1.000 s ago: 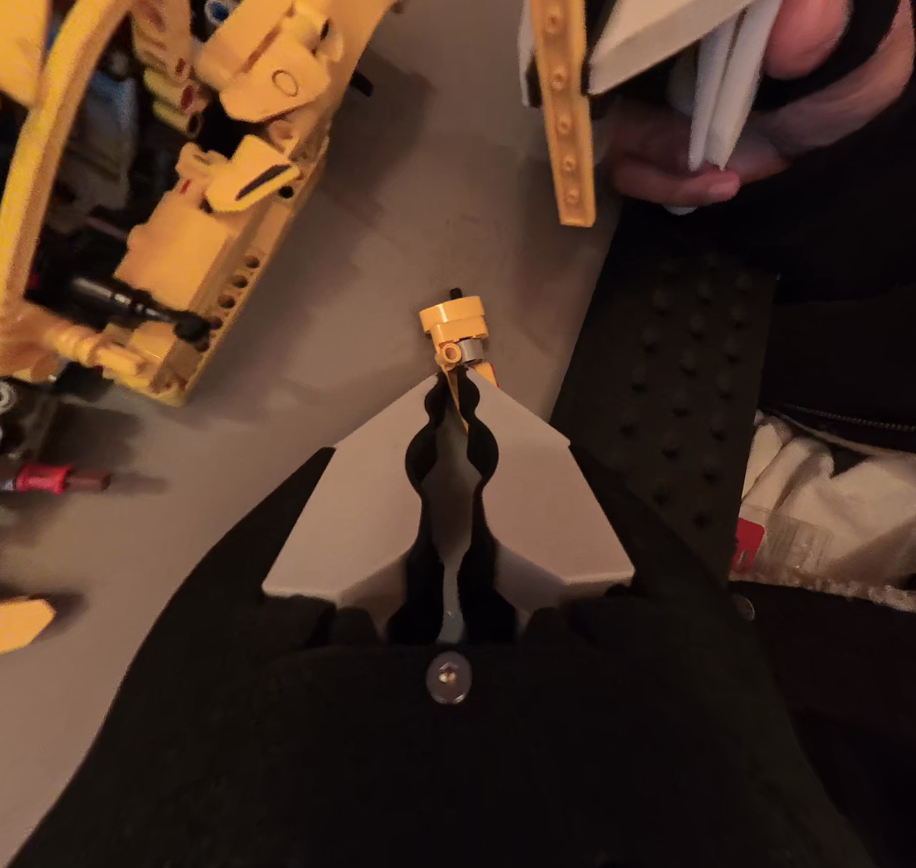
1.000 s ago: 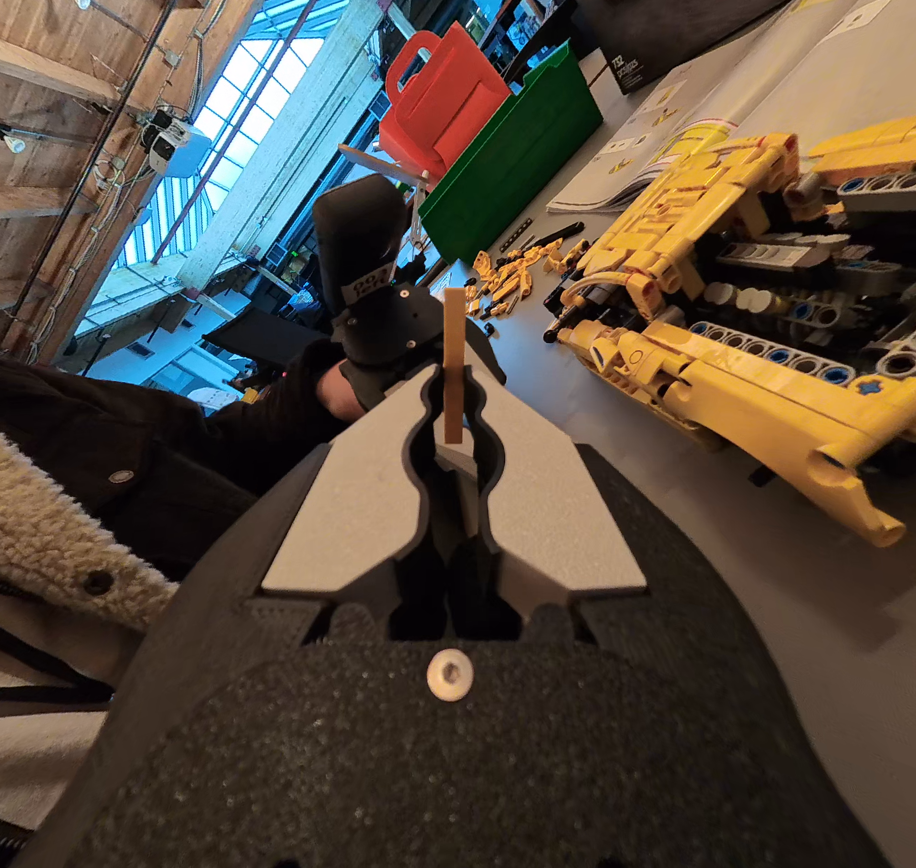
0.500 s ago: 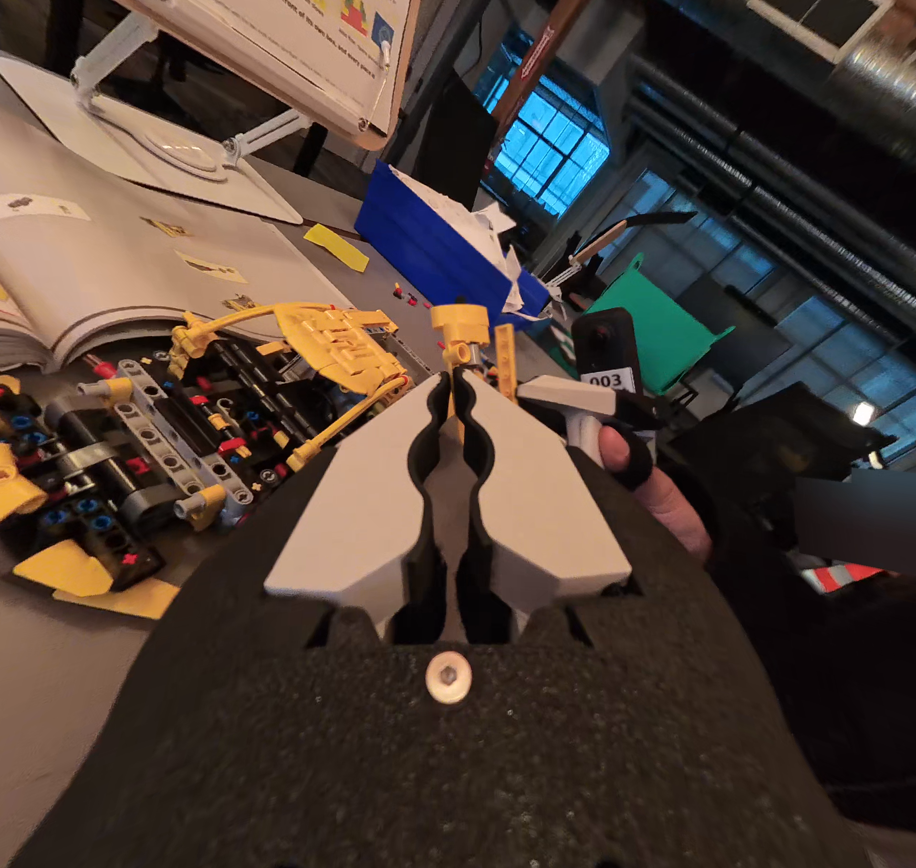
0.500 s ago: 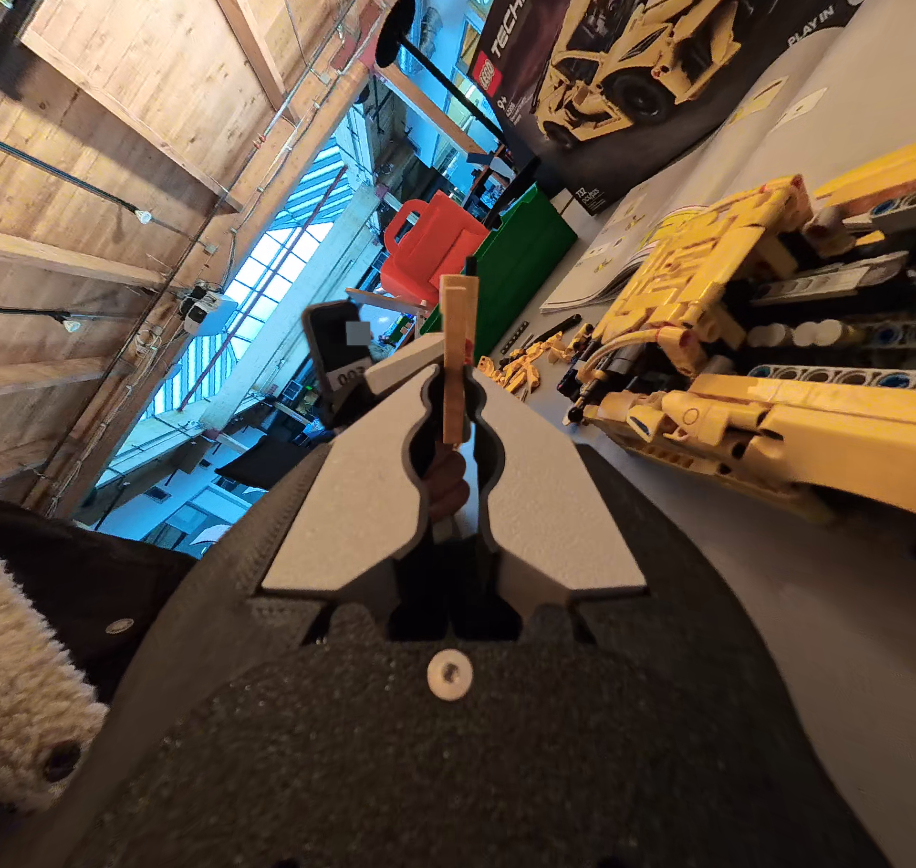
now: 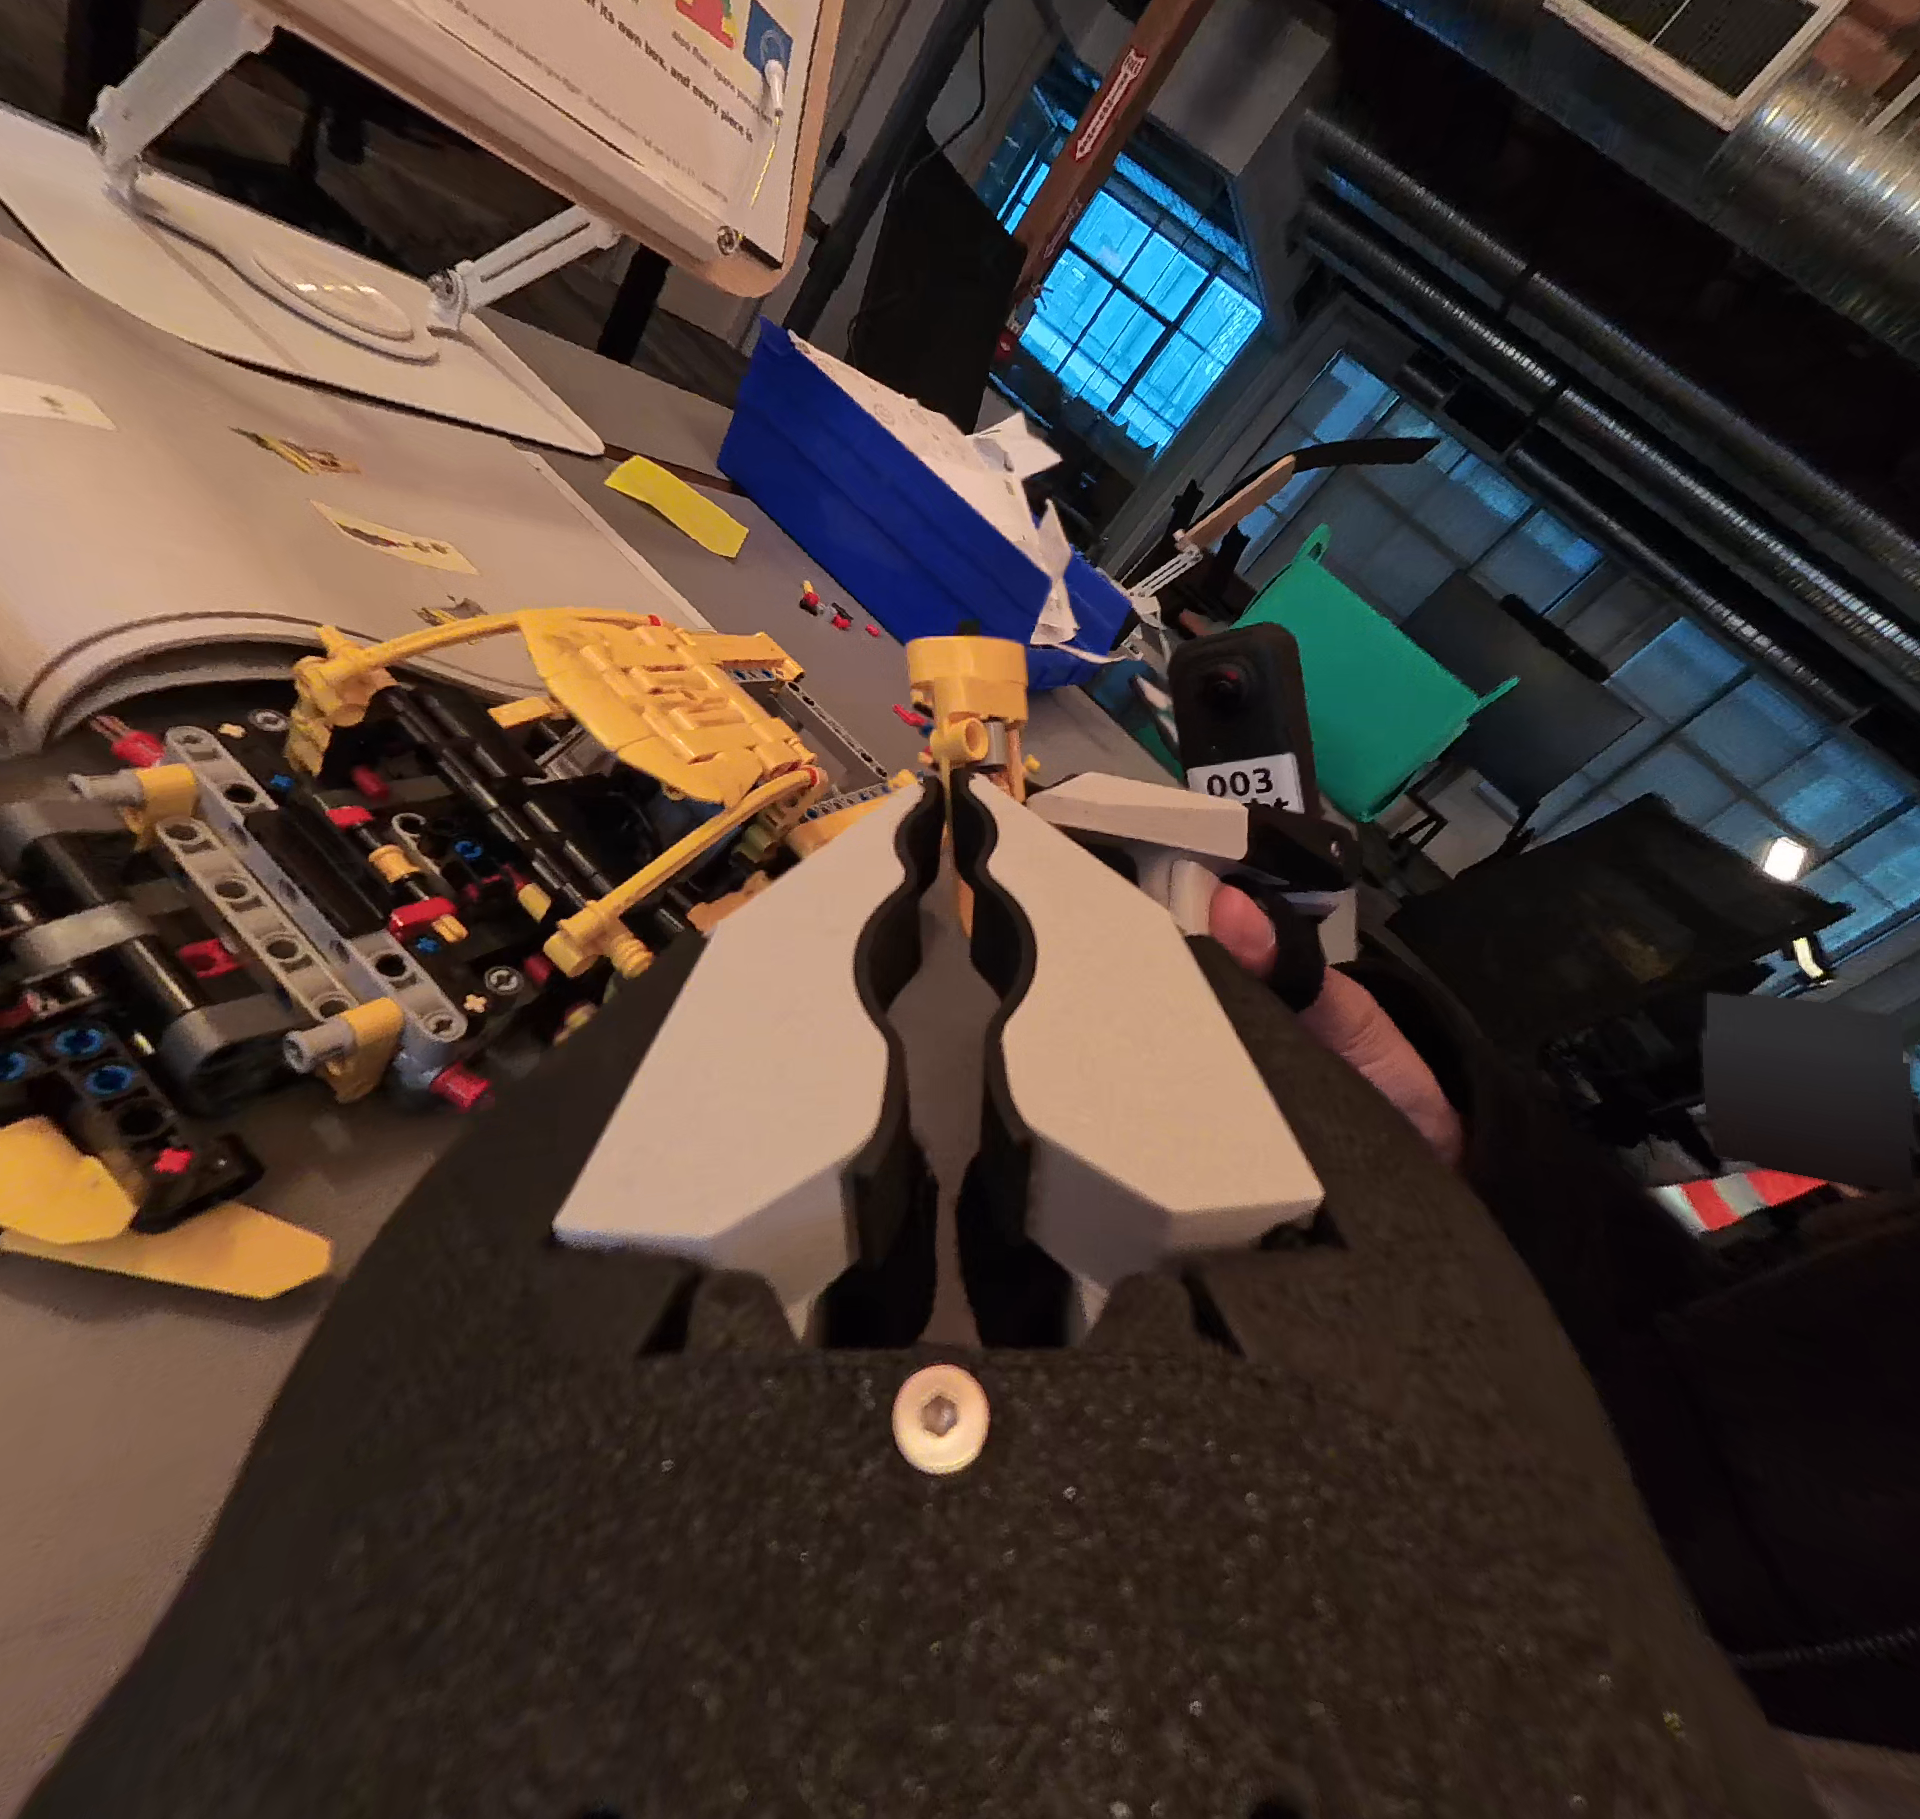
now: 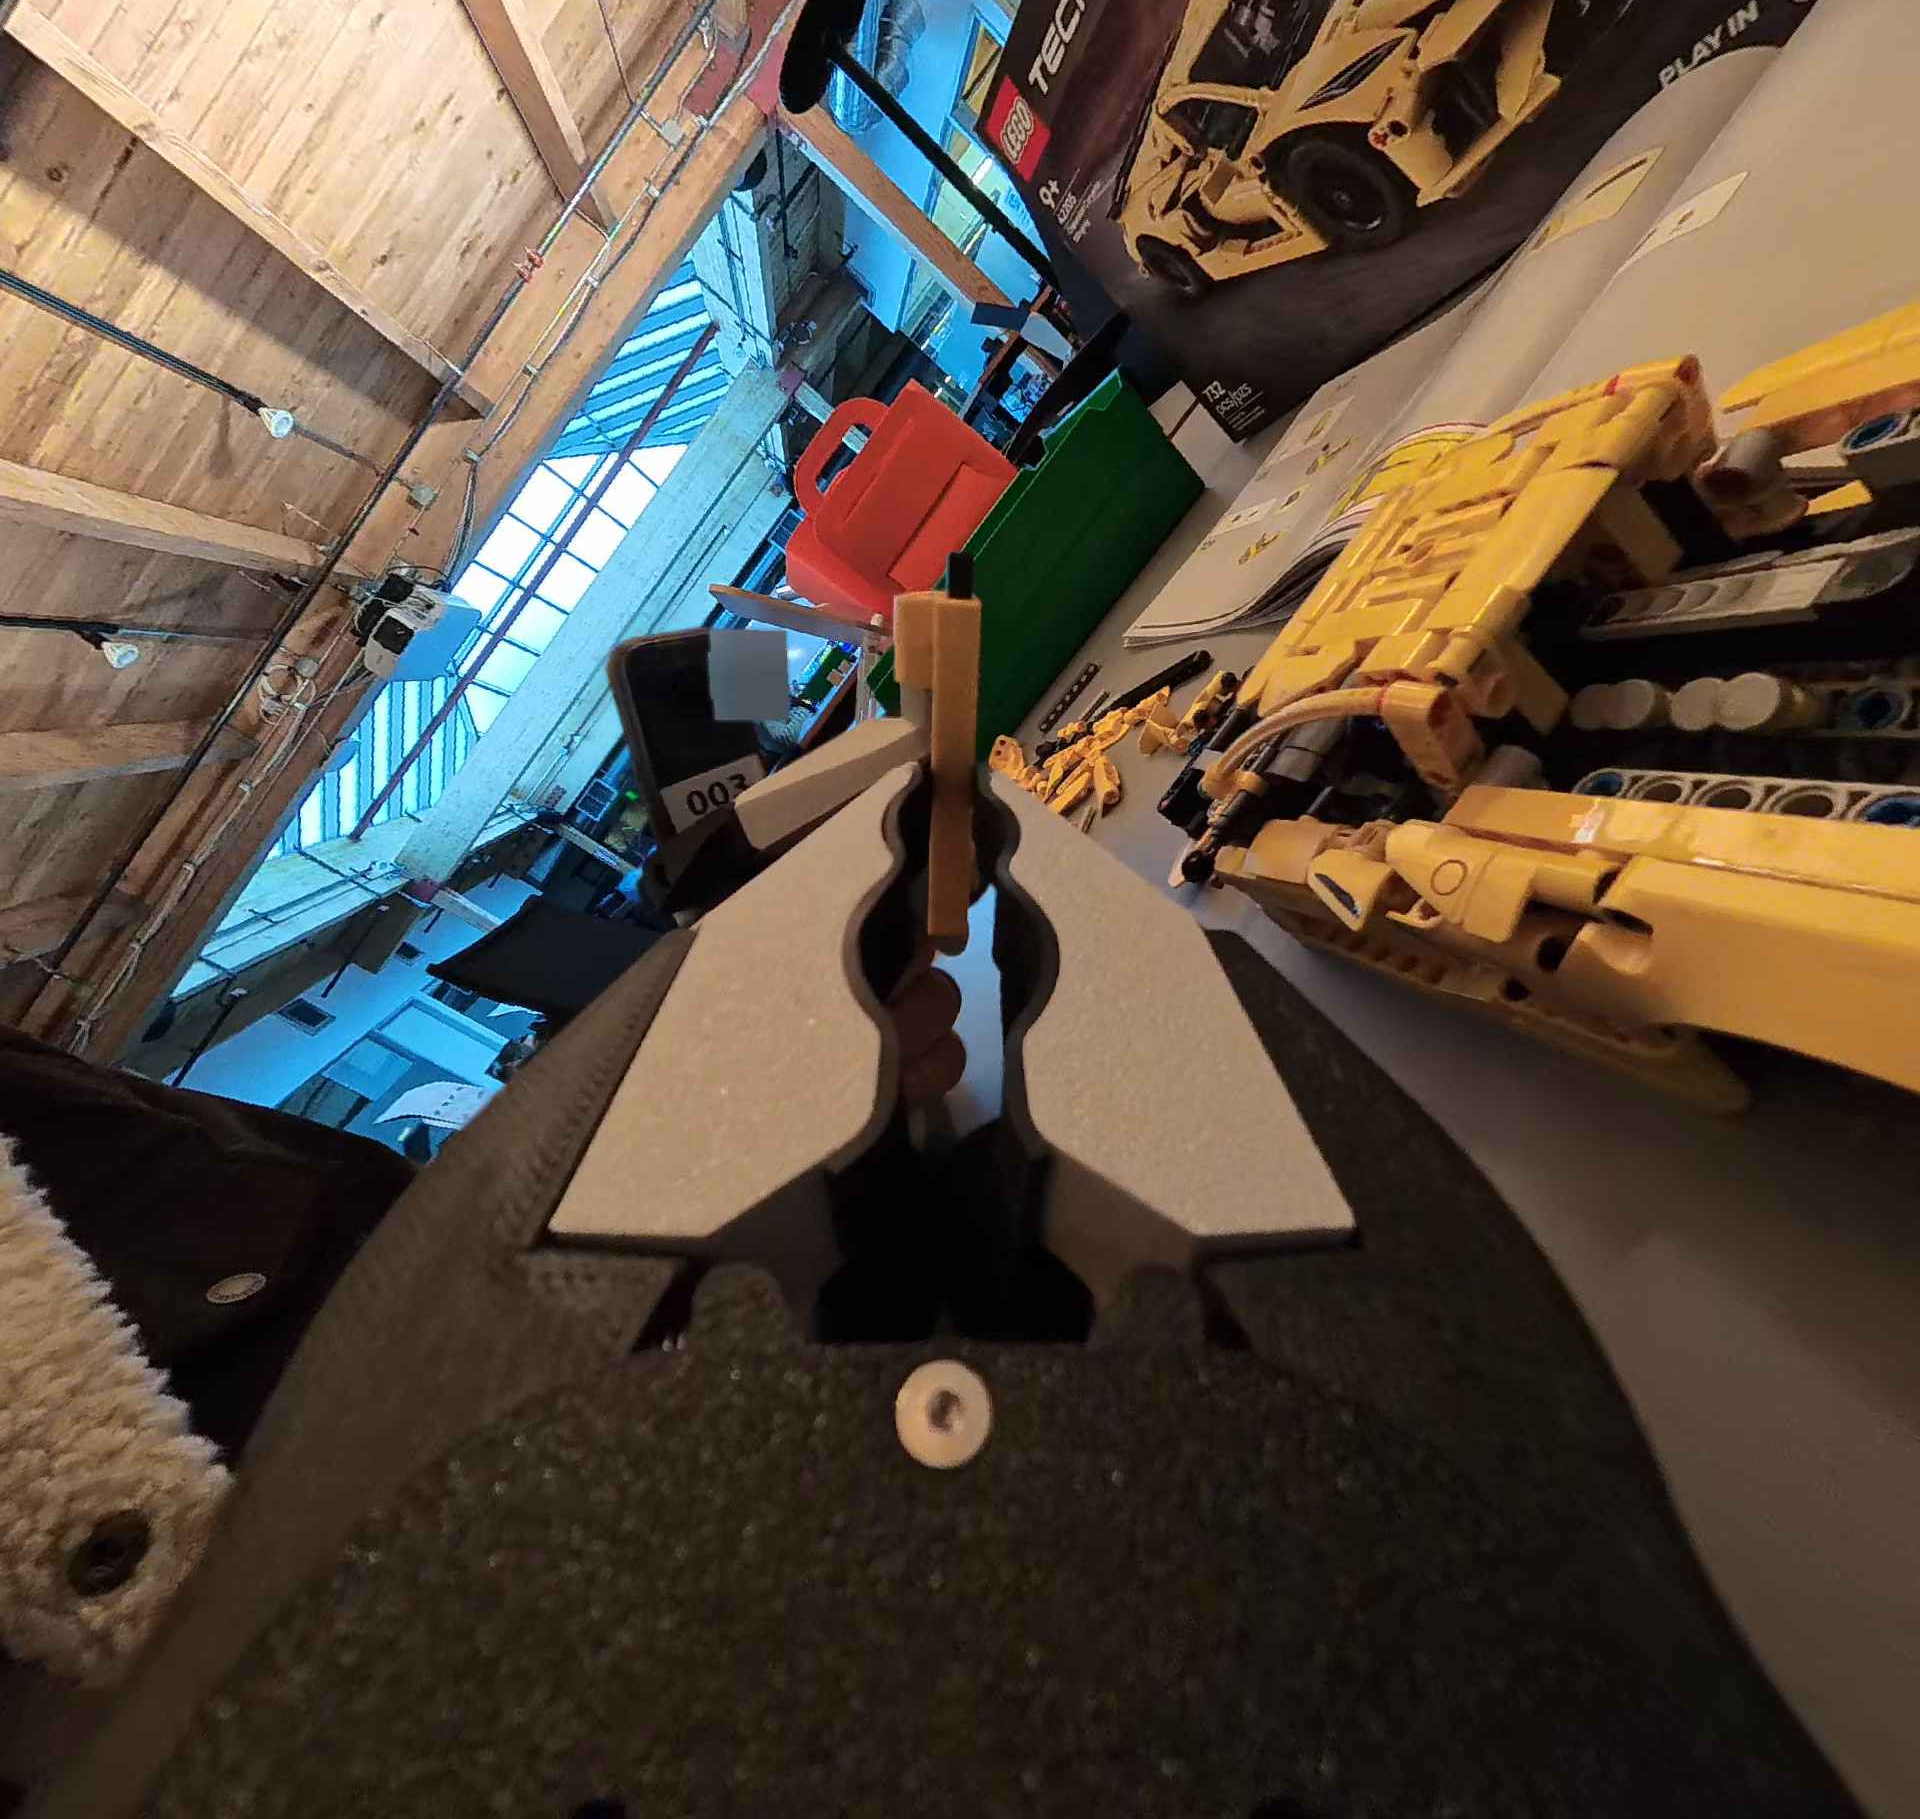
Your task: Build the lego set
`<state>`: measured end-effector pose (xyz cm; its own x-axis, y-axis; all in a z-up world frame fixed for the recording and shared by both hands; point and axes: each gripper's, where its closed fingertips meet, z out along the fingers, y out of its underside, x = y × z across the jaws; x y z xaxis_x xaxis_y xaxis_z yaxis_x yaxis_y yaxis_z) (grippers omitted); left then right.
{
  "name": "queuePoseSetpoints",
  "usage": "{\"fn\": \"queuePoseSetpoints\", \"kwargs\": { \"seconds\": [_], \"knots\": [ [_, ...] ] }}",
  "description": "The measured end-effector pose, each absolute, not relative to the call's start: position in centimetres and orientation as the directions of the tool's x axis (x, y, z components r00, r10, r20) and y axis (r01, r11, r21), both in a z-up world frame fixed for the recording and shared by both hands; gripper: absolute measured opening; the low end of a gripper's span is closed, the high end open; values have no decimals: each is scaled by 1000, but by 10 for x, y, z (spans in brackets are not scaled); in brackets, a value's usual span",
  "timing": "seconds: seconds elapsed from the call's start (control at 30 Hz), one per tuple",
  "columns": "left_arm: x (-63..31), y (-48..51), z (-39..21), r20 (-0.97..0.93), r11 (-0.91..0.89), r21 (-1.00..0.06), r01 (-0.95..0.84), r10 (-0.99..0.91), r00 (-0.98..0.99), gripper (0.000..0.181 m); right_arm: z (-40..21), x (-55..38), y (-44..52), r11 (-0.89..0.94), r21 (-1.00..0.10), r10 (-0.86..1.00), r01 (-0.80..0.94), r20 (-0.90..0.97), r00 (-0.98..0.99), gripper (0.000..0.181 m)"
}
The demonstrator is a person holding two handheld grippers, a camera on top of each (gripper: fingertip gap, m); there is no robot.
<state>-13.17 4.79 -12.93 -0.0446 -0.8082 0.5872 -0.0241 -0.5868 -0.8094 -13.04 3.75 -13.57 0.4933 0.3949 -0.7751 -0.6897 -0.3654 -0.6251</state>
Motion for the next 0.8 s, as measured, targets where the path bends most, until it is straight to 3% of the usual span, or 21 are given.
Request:
{"fn": "queuePoseSetpoints", "kwargs": {
  "seconds": [0.8],
  "knots": [
    [-132,47,-133,622,-620,-783,-43,-780,-68,1,-137,-128,38,-385,-597,396,-704,-796,458,6]
  ]
}}
